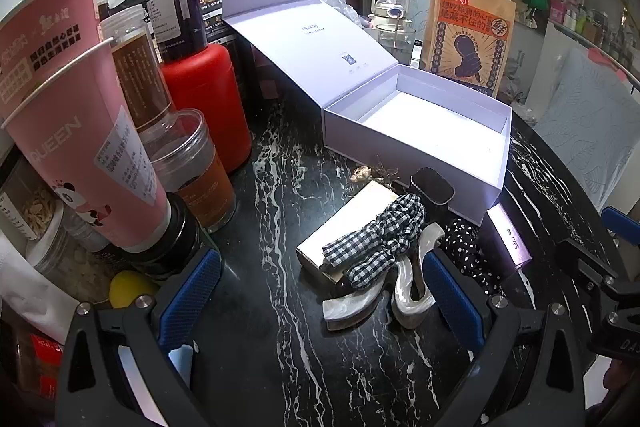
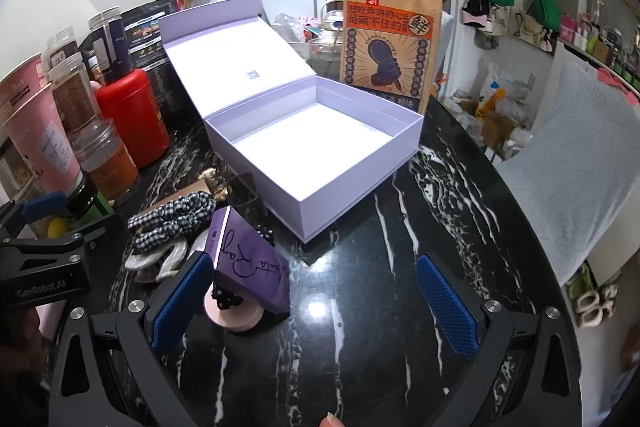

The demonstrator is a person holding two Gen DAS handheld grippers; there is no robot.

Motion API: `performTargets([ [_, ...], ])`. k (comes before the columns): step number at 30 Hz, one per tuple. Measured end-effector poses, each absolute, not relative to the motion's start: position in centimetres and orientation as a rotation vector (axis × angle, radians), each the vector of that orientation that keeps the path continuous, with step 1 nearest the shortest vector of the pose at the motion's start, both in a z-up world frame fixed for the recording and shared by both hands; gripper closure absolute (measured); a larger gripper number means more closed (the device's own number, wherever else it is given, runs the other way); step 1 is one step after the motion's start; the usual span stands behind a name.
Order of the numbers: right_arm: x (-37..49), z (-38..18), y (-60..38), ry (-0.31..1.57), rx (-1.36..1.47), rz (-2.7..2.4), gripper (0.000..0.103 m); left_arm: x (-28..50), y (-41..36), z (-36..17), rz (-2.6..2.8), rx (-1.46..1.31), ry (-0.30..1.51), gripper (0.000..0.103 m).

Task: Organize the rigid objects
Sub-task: 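Move both tools toward the purple box and gingham scrunchie on the table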

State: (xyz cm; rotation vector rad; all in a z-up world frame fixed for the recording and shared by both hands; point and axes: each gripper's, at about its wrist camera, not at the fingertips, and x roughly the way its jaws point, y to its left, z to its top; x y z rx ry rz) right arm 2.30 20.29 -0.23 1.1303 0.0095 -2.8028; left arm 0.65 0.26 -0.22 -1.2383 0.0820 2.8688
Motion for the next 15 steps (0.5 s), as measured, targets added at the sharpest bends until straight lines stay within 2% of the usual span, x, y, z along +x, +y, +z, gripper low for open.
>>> performTargets([
  [15, 2.66, 0.03, 20.44, 0.011, 1.125, -2.8, 0.0, 0.9, 0.46, 0.04, 2.853, -1.234, 0.078, 0.0],
])
